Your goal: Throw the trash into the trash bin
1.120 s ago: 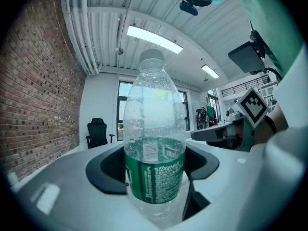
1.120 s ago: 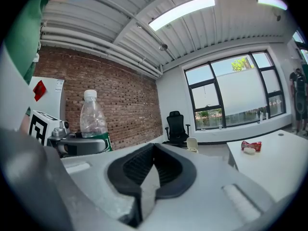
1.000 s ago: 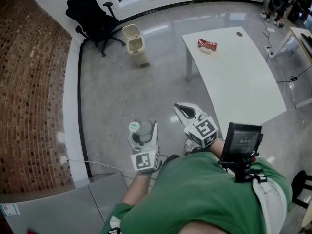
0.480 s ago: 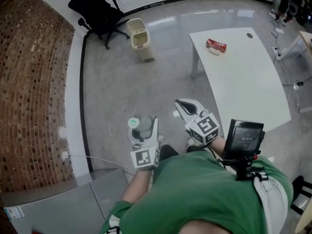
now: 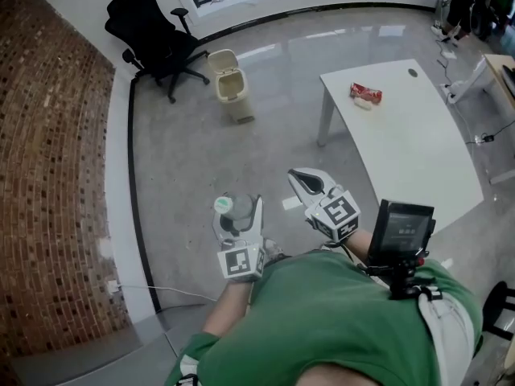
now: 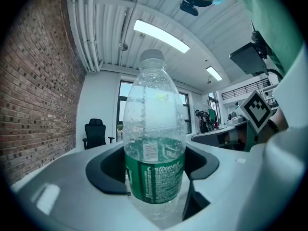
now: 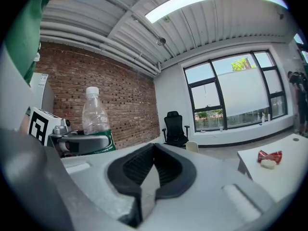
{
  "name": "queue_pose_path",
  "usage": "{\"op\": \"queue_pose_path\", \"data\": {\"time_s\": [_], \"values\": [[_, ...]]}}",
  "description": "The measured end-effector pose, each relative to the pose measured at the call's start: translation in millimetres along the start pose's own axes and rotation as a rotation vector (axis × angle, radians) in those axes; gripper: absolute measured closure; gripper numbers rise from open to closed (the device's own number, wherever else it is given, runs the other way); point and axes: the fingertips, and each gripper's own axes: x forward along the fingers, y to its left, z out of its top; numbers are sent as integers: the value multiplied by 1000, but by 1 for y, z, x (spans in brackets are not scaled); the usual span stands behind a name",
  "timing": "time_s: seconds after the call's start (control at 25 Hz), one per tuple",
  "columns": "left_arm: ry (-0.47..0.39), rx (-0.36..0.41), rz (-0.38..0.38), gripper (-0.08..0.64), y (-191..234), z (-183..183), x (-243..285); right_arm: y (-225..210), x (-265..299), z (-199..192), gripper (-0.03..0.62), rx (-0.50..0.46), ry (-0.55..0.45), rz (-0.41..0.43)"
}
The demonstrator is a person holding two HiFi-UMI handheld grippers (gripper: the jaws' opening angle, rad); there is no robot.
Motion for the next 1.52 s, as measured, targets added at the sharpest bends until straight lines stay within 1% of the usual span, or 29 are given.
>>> {"op": "queue_pose_path", "data": {"time_s": [0.24,0.4,0.6,0.8,1.04,1.28,1.52], "values": [[-3,-4,-55,225,62,-2,20,22,61,15,589,-9,-24,-42],[-5,-22,-89,225,94,-6,26,38,90,17,589,-8,-20,-72],[-6,-47,-117,225,107,-12,37,37,108,16,589,-5,-5,-109],[-2,-67,-132,225,121,-16,50,38,126,18,589,-15,14,-118],[5,-50,-131,227,135,-17,93,13,161,26,589,-13,3,-110],[18,-30,-129,227,161,-15,159,-29,214,43,589,-11,-15,-100],[20,-25,-120,227,175,-14,217,-70,255,51,589,-9,-11,-84]]}}
